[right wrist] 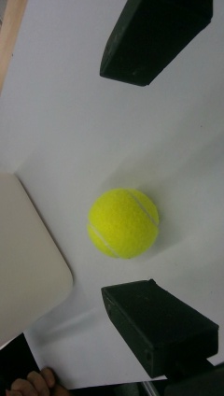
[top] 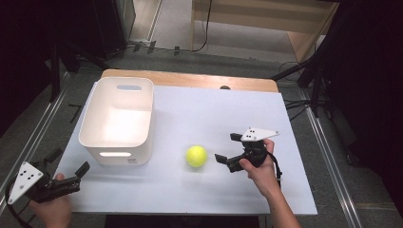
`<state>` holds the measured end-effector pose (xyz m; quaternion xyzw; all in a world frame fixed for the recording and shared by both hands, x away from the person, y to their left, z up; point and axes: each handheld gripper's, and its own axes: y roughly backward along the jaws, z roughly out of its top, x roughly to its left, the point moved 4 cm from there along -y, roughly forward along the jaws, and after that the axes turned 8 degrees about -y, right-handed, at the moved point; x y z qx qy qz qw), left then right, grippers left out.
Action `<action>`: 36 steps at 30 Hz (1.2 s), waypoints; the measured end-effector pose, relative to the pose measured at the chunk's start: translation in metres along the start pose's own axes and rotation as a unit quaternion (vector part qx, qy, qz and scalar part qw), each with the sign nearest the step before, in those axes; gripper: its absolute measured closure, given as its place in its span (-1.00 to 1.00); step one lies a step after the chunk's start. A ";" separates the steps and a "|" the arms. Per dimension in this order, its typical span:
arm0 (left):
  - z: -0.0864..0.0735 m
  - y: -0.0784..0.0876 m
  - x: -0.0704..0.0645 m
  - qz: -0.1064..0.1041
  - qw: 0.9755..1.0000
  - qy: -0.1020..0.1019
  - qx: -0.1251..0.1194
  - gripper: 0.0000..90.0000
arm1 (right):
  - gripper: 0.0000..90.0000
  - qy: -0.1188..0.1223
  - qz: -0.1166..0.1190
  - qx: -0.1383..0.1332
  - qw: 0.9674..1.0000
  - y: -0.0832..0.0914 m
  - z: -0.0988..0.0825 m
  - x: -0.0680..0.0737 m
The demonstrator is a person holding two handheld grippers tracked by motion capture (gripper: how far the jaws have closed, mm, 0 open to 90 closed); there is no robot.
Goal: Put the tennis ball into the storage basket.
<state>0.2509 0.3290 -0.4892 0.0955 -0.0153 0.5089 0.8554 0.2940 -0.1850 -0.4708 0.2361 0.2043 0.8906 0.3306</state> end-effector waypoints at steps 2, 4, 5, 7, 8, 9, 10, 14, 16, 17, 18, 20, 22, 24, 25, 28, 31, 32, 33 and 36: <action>0.000 0.000 0.000 -0.001 1.000 0.000 -0.001 -1.00 | -1.00 0.002 0.001 0.005 1.000 -0.003 0.000 0.001; 0.000 0.000 0.000 0.000 1.000 -0.002 0.001 -1.00 | -1.00 0.006 0.003 0.008 1.000 -0.005 0.001 0.002; 0.000 0.000 0.000 0.000 1.000 -0.002 0.001 -1.00 | -1.00 0.006 0.003 0.012 1.000 -0.007 0.001 0.003; 0.000 0.000 0.000 -0.001 1.000 -0.002 0.000 -1.00 | -1.00 0.007 0.004 0.014 1.000 -0.009 0.001 0.004; 0.000 0.000 0.000 0.000 1.000 -0.001 0.000 -1.00 | -1.00 0.008 0.003 0.015 1.000 -0.011 0.001 0.004; 0.000 0.000 0.000 0.000 1.000 0.000 0.000 -1.00 | -1.00 0.008 0.003 0.017 1.000 -0.012 0.001 0.005; 0.000 0.000 0.000 0.000 1.000 0.000 0.000 -1.00 | -1.00 0.010 0.003 0.018 1.000 -0.013 0.001 0.005; 0.000 0.000 0.000 0.000 1.000 -0.001 0.001 -1.00 | -1.00 0.011 0.005 0.025 1.000 -0.018 0.001 0.007; 0.000 0.000 0.000 0.000 1.000 -0.001 0.001 -1.00 | -1.00 0.010 0.006 0.030 0.999 -0.021 0.000 0.008; 0.000 0.000 0.000 0.000 1.000 0.000 0.000 -1.00 | -1.00 0.010 0.007 0.033 0.999 -0.022 0.000 0.008; 0.000 0.000 0.000 0.000 1.000 0.000 0.000 -1.00 | -1.00 0.011 0.006 0.034 0.999 -0.023 0.000 0.009; 0.000 0.000 0.000 0.000 1.000 0.000 0.000 -1.00 | -1.00 0.012 0.008 0.038 0.999 -0.026 0.000 0.009; 0.000 0.000 0.000 0.000 1.000 -0.001 0.000 -1.00 | -1.00 0.011 0.008 0.041 0.999 -0.028 -0.001 0.010; 0.000 0.000 0.000 0.000 1.000 0.000 0.000 -1.00 | -1.00 0.011 0.008 0.045 0.999 -0.031 -0.001 0.011; 0.000 0.000 0.000 0.000 1.000 0.000 0.001 -1.00 | -1.00 0.010 0.009 0.049 0.999 -0.032 -0.002 0.011; 0.000 0.000 0.000 0.001 1.000 -0.001 0.000 -1.00 | -1.00 0.014 0.009 0.055 0.998 -0.036 -0.002 0.013; 0.000 0.000 0.000 0.000 1.000 -0.001 0.001 -1.00 | -1.00 0.014 0.010 0.061 0.998 -0.039 -0.002 0.014; 0.000 0.000 0.000 0.000 1.000 -0.001 0.001 -1.00 | -1.00 0.014 0.010 0.061 0.998 -0.039 -0.002 0.014; 0.000 0.000 0.000 0.000 1.000 -0.001 0.001 -1.00 | -1.00 0.013 0.010 0.067 0.998 -0.042 -0.002 0.014; 0.000 0.000 0.000 0.000 1.000 -0.003 0.002 -1.00 | -1.00 0.013 0.009 0.073 0.997 -0.045 -0.003 0.014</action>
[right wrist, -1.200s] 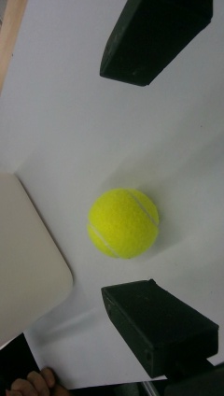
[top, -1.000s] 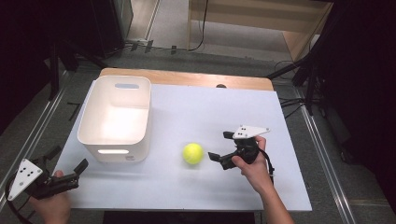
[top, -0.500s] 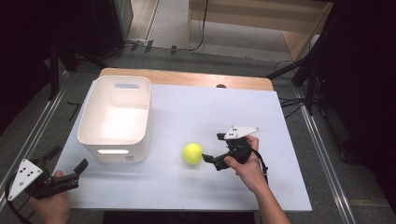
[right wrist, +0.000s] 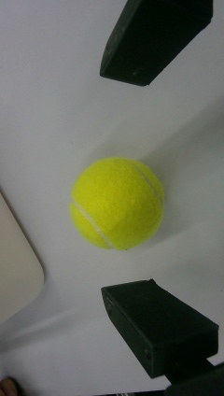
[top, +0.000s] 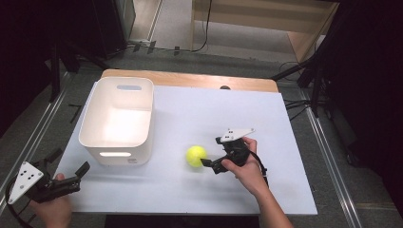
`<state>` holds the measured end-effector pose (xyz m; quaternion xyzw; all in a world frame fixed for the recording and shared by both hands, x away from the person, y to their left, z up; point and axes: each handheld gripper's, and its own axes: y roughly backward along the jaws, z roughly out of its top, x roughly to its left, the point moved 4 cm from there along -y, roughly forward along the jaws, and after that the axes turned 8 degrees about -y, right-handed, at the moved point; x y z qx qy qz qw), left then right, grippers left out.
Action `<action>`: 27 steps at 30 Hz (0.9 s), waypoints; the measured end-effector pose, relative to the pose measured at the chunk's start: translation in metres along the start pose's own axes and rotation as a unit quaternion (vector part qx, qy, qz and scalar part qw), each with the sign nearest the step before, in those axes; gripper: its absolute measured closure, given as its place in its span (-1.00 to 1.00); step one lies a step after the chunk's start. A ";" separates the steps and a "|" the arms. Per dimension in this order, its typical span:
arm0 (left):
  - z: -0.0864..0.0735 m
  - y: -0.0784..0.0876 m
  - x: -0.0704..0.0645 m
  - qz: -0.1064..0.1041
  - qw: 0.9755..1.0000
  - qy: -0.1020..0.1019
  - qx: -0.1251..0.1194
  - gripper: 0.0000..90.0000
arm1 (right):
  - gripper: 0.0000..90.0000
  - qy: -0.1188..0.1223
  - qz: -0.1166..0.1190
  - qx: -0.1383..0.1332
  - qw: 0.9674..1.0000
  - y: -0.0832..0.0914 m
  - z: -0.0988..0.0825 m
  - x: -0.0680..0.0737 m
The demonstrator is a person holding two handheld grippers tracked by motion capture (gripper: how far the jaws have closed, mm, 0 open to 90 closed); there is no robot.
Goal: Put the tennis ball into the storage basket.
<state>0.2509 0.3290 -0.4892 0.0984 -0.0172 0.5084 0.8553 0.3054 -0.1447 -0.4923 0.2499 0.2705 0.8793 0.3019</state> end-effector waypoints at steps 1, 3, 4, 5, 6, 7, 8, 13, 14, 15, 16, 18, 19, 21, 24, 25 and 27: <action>0.000 0.000 0.000 0.000 1.000 0.001 0.000 -1.00 | -1.00 0.000 0.002 0.004 1.000 -0.002 0.000 0.000; 0.000 0.000 0.000 0.001 1.000 0.003 -0.001 -1.00 | -1.00 -0.003 -0.001 0.012 1.000 -0.005 -0.001 0.000; 0.000 0.000 0.000 0.001 1.000 0.003 -0.001 -1.00 | -1.00 -0.002 0.002 0.017 1.000 -0.007 -0.001 0.000; 0.000 0.000 0.000 0.000 1.000 0.003 -0.001 -1.00 | -1.00 -0.007 0.001 0.021 1.000 -0.007 -0.002 0.000; 0.000 0.000 0.000 0.000 1.000 0.003 -0.001 -1.00 | -1.00 -0.004 0.000 0.026 1.000 -0.009 -0.002 0.000; 0.000 0.000 0.000 0.000 1.000 0.003 -0.001 -1.00 | -1.00 -0.006 0.000 0.030 1.000 -0.010 -0.003 0.001; 0.000 0.000 0.000 0.000 1.000 0.003 -0.001 -1.00 | -1.00 -0.002 -0.002 0.031 1.000 -0.011 -0.003 0.001; 0.000 0.000 0.000 0.000 1.000 0.002 -0.001 -1.00 | -1.00 -0.002 0.002 0.040 0.999 -0.014 -0.003 0.002; 0.000 0.000 0.000 0.000 1.000 0.001 -0.001 -1.00 | -1.00 -0.003 0.001 0.042 0.999 -0.015 -0.003 0.002; 0.000 0.000 0.000 0.000 1.000 0.002 0.000 -1.00 | -1.00 0.000 0.000 0.044 0.999 -0.016 -0.003 0.002; 0.000 0.000 0.000 0.000 1.000 0.002 0.000 -1.00 | -1.00 0.000 0.004 0.049 0.999 -0.018 -0.004 0.003; 0.000 0.000 0.000 0.000 1.000 0.003 -0.001 -1.00 | -1.00 -0.001 0.004 0.051 0.999 -0.019 -0.004 0.004; 0.000 0.000 0.000 0.000 1.000 0.003 -0.001 -1.00 | -1.00 0.000 0.005 0.056 0.998 -0.020 -0.004 0.005; 0.000 0.000 0.000 0.000 1.000 0.003 -0.001 -1.00 | -1.00 0.001 0.005 0.060 0.998 -0.023 -0.005 0.006; 0.000 0.000 0.000 0.000 1.000 0.003 -0.001 -1.00 | -1.00 -0.001 0.008 0.068 0.998 -0.027 -0.006 0.007; 0.000 0.000 0.000 0.000 1.000 0.003 -0.002 -1.00 | -1.00 0.001 0.007 0.071 0.997 -0.028 -0.006 0.007; 0.000 0.000 0.000 0.000 1.000 0.003 -0.001 -1.00 | -1.00 0.000 0.001 0.072 0.997 -0.029 -0.006 0.007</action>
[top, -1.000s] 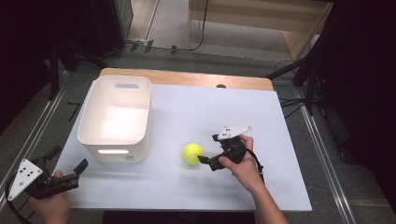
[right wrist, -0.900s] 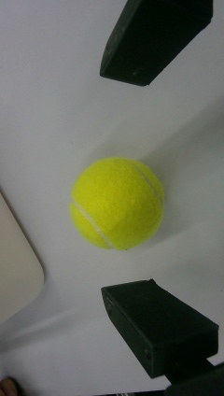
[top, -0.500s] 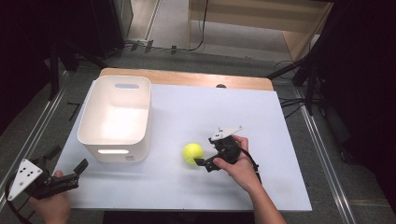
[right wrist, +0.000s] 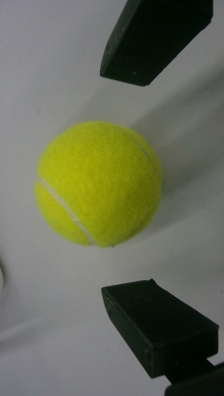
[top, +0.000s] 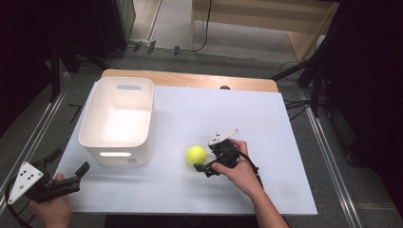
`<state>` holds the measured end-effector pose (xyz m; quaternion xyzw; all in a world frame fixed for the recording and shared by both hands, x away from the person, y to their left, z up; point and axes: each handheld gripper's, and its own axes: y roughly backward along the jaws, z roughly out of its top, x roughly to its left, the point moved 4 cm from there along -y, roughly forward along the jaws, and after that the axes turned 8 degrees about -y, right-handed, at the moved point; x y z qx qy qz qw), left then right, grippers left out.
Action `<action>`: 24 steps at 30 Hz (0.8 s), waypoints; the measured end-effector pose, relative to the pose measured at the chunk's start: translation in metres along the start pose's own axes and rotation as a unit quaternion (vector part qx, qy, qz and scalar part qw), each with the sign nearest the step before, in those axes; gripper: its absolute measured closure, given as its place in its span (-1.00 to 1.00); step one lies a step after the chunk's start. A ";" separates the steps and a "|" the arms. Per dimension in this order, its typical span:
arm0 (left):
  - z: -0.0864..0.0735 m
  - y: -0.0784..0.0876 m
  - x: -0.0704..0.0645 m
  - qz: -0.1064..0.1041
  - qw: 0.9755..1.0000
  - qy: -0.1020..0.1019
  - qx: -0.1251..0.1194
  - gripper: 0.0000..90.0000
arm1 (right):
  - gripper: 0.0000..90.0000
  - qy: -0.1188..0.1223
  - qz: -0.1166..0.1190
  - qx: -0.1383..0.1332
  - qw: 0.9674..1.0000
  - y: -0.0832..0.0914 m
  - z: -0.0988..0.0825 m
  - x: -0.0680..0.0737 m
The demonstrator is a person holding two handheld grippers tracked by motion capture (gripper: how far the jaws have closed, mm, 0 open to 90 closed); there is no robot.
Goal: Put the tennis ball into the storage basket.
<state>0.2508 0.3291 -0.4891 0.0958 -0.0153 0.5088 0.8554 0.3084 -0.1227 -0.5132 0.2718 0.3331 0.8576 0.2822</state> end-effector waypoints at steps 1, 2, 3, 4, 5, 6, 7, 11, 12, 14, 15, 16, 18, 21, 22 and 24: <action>0.000 0.000 0.000 0.000 1.000 0.000 0.000 -1.00 | -1.00 -0.001 -0.001 0.000 1.000 0.000 0.000 0.000; 0.000 0.000 0.000 0.000 1.000 0.000 0.000 -1.00 | -1.00 -0.001 0.000 0.000 1.000 -0.001 0.000 0.000; 0.000 0.000 0.000 0.000 1.000 0.000 0.000 -1.00 | -1.00 -0.003 0.000 0.001 1.000 -0.003 0.000 0.001; 0.000 0.000 0.000 0.000 1.000 0.000 -0.001 -1.00 | -1.00 -0.003 0.000 0.001 1.000 -0.003 0.000 0.001; 0.000 0.000 0.000 0.000 1.000 0.000 0.000 -1.00 | -1.00 0.003 -0.005 0.007 1.000 -0.005 0.000 0.001; 0.000 0.000 0.000 0.000 1.000 0.000 0.000 -1.00 | -1.00 0.003 -0.005 0.007 1.000 -0.005 0.000 0.001; 0.000 0.000 0.000 -0.001 1.000 0.000 -0.001 -1.00 | -1.00 0.005 -0.007 0.010 1.000 -0.007 0.000 0.003; 0.000 0.000 0.000 -0.001 1.000 0.000 0.000 -1.00 | -0.95 0.005 -0.005 0.013 1.000 -0.010 0.000 0.004; 0.000 0.000 0.000 -0.001 1.000 -0.001 0.000 -1.00 | -0.77 0.004 -0.007 0.009 1.000 -0.011 0.000 0.005; 0.000 0.000 0.000 -0.001 1.000 0.000 0.000 -1.00 | -0.70 -0.003 -0.013 -0.001 1.000 -0.012 0.002 0.004; 0.000 0.000 0.000 -0.001 1.000 0.000 0.000 -1.00 | -0.70 -0.003 -0.013 -0.001 1.000 -0.012 0.002 0.004; 0.000 0.000 0.000 -0.001 1.000 0.001 0.000 -1.00 | -0.70 -0.003 -0.011 -0.001 1.000 -0.012 0.002 0.004; 0.000 0.000 0.000 -0.001 1.000 0.000 0.000 -1.00 | -0.70 -0.003 -0.012 0.002 1.000 -0.014 0.002 0.005; 0.000 0.000 0.000 -0.001 1.000 0.000 0.000 -1.00 | -0.71 0.000 -0.016 0.006 1.000 -0.017 0.002 0.006; 0.000 0.000 0.000 -0.001 1.000 0.001 -0.001 -1.00 | -0.70 0.000 -0.018 0.007 1.000 -0.018 0.002 0.006; 0.000 0.000 0.000 -0.001 1.000 0.001 0.000 -1.00 | -0.70 -0.002 -0.021 0.007 1.000 -0.020 0.003 0.007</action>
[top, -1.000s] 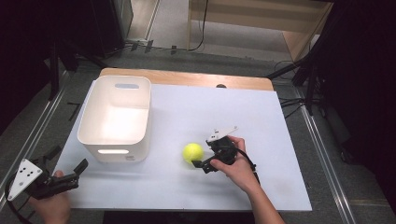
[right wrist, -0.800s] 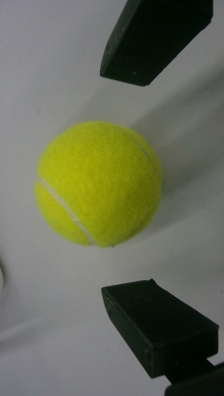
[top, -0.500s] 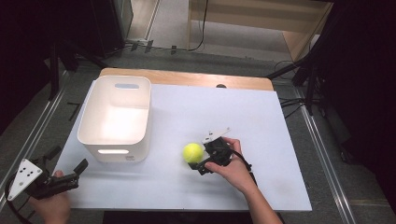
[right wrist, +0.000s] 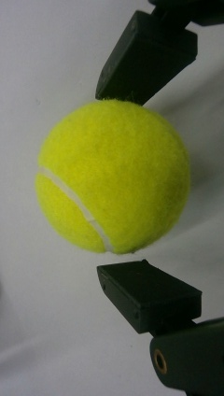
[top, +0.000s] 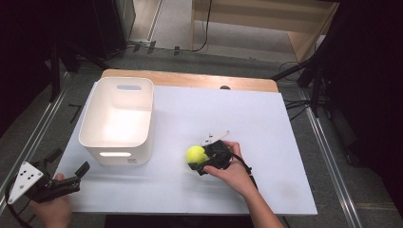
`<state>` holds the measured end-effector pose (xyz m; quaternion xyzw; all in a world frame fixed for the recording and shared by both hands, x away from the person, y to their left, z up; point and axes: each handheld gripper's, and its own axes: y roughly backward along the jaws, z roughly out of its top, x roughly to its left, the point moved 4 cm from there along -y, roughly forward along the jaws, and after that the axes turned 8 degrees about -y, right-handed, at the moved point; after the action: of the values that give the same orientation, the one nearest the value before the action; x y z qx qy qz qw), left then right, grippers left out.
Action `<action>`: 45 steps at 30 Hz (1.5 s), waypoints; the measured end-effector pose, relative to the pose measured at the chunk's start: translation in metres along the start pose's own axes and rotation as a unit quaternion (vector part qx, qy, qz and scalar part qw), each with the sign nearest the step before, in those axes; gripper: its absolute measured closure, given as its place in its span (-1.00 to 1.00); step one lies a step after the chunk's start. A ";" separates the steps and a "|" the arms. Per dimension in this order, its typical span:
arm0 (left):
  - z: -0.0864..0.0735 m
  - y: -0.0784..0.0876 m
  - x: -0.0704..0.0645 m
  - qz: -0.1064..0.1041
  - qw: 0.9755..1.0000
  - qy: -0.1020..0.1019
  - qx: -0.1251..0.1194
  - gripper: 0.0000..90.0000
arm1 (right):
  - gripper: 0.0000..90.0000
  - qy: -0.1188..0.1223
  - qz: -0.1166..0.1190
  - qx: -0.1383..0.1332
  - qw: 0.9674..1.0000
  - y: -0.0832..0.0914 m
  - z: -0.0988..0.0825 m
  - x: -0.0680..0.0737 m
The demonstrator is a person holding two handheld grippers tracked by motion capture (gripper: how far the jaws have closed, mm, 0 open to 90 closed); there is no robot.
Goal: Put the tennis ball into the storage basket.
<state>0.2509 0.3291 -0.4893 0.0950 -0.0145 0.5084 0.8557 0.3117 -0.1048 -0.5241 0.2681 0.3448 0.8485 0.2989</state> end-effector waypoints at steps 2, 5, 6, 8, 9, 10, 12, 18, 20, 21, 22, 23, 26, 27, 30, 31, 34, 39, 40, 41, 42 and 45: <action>0.000 0.000 0.000 0.000 1.000 0.000 0.000 -1.00 | -0.70 -0.001 -0.004 0.001 1.000 -0.001 0.001 0.000; 0.000 0.000 0.000 0.000 1.000 0.000 0.000 -1.00 | -0.70 -0.006 -0.009 0.002 1.000 -0.003 0.001 -0.001; 0.000 0.000 0.000 0.000 1.000 0.000 0.000 -1.00 | -0.70 -0.005 -0.009 0.003 1.000 -0.003 0.001 -0.001; 0.000 0.000 0.000 0.000 1.000 0.000 0.000 -1.00 | -0.70 -0.004 -0.010 0.001 1.000 -0.004 0.001 -0.001; 0.000 0.000 0.000 0.000 1.000 0.000 0.001 -1.00 | -0.69 -0.005 -0.010 0.000 1.000 -0.004 0.002 -0.001; 0.000 0.000 0.000 0.000 1.000 0.000 0.001 -1.00 | -0.69 -0.006 -0.010 0.001 1.000 -0.005 0.002 -0.001; 0.000 0.000 0.000 0.000 1.000 0.000 0.001 -1.00 | -0.67 -0.007 -0.012 0.001 1.000 -0.005 0.002 -0.001; 0.000 0.000 0.000 0.000 1.000 0.000 0.000 -1.00 | -0.50 -0.006 -0.008 -0.003 1.000 -0.006 0.002 0.000; 0.000 0.000 0.000 0.001 1.000 0.000 0.000 -1.00 | -0.48 -0.004 -0.006 -0.002 1.000 -0.006 0.003 0.001; 0.000 0.000 0.000 0.001 1.000 0.000 0.000 -1.00 | -0.48 -0.003 -0.007 -0.003 1.000 -0.006 0.003 0.001; 0.000 0.000 0.000 0.000 1.000 0.000 0.000 -1.00 | -0.48 -0.004 -0.006 -0.002 1.000 -0.006 0.003 0.001; 0.000 0.000 0.000 0.001 1.000 0.000 0.001 -1.00 | -0.48 -0.004 -0.007 -0.002 1.000 -0.006 0.003 0.001; 0.000 0.000 0.000 0.000 1.000 0.000 0.001 -1.00 | -0.47 -0.004 -0.006 -0.004 1.000 -0.006 0.002 0.001; 0.000 0.000 0.000 0.001 1.000 0.000 0.001 -1.00 | -0.47 -0.003 -0.005 -0.004 1.000 -0.005 0.002 0.001; 0.000 0.000 0.000 0.000 1.000 0.000 0.001 -1.00 | -0.47 0.002 -0.005 -0.003 1.000 -0.005 0.002 0.001; 0.000 0.000 0.000 0.000 1.000 0.000 0.001 -1.00 | -0.46 0.002 -0.005 -0.003 1.000 -0.005 0.002 0.001; 0.000 0.000 0.000 0.001 1.000 0.000 0.001 -1.00 | -0.46 0.003 -0.005 -0.004 1.000 -0.004 0.002 0.001; 0.000 0.000 0.000 0.000 1.000 0.000 0.001 -1.00 | -0.46 0.001 -0.004 -0.011 1.000 -0.001 0.004 -0.001; 0.000 0.000 0.000 0.000 1.000 0.000 0.001 -1.00 | -0.46 -0.001 -0.006 -0.012 1.000 0.000 0.004 -0.001; 0.000 0.000 0.000 0.000 1.000 0.000 0.001 -1.00 | -0.46 0.000 -0.006 -0.014 1.000 0.001 0.005 -0.001; 0.000 0.000 0.000 0.000 1.000 0.000 0.001 -1.00 | -0.46 -0.002 -0.006 -0.016 1.000 0.002 0.005 -0.001; 0.000 0.000 0.000 0.000 1.000 0.000 0.001 -1.00 | -0.46 0.000 -0.007 -0.019 1.000 0.004 0.007 -0.002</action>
<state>0.2510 0.3293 -0.4893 0.0961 -0.0140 0.5086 0.8555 0.3164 -0.1051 -0.5169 0.2599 0.3304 0.8528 0.3099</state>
